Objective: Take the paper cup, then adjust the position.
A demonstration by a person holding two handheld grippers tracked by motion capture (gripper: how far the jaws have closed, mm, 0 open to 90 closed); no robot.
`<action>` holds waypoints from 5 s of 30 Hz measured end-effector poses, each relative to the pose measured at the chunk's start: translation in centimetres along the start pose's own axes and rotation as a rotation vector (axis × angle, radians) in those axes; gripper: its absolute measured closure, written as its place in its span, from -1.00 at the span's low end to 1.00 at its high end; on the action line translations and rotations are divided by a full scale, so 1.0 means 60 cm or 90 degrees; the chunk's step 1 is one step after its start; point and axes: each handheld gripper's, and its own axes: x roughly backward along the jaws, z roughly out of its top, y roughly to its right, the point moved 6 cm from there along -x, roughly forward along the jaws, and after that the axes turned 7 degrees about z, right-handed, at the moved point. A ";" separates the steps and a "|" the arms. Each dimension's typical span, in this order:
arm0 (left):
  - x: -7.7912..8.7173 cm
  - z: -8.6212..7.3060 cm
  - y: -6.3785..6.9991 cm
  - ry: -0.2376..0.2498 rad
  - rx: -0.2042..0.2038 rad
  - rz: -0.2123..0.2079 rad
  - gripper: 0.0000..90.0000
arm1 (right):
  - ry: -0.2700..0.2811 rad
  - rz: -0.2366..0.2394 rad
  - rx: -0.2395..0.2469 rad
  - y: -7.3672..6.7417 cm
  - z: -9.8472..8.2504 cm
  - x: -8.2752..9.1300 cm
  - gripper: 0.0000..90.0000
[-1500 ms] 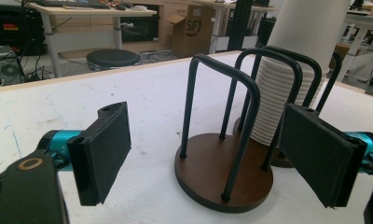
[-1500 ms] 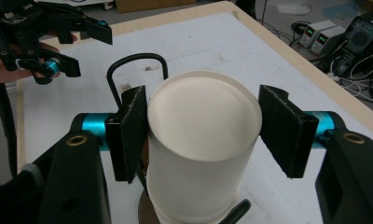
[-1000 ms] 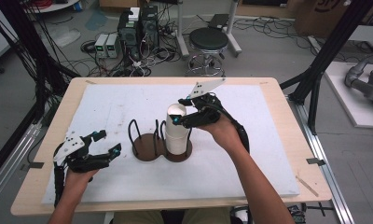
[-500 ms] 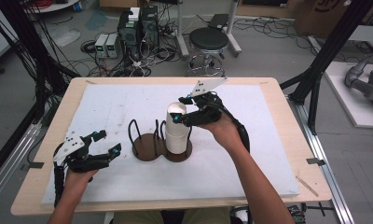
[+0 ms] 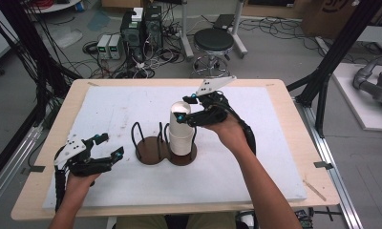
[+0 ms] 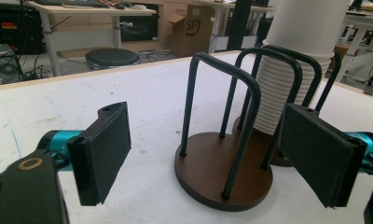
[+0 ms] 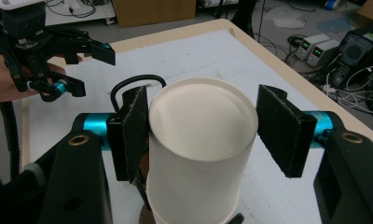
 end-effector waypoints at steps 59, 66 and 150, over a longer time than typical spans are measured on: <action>-0.001 -0.001 0.000 -0.001 -0.001 -0.004 -0.62 | 0.028 -0.011 0.015 -0.003 0.033 0.021 -0.16; 0.001 -0.001 0.000 0.000 -0.001 -0.003 -0.62 | 0.035 -0.011 0.012 -0.002 0.035 0.024 -0.16; -0.046 0.070 0.290 0.035 -0.081 -0.300 -0.64 | 0.102 -0.028 -0.052 -0.050 -0.113 0.204 -0.16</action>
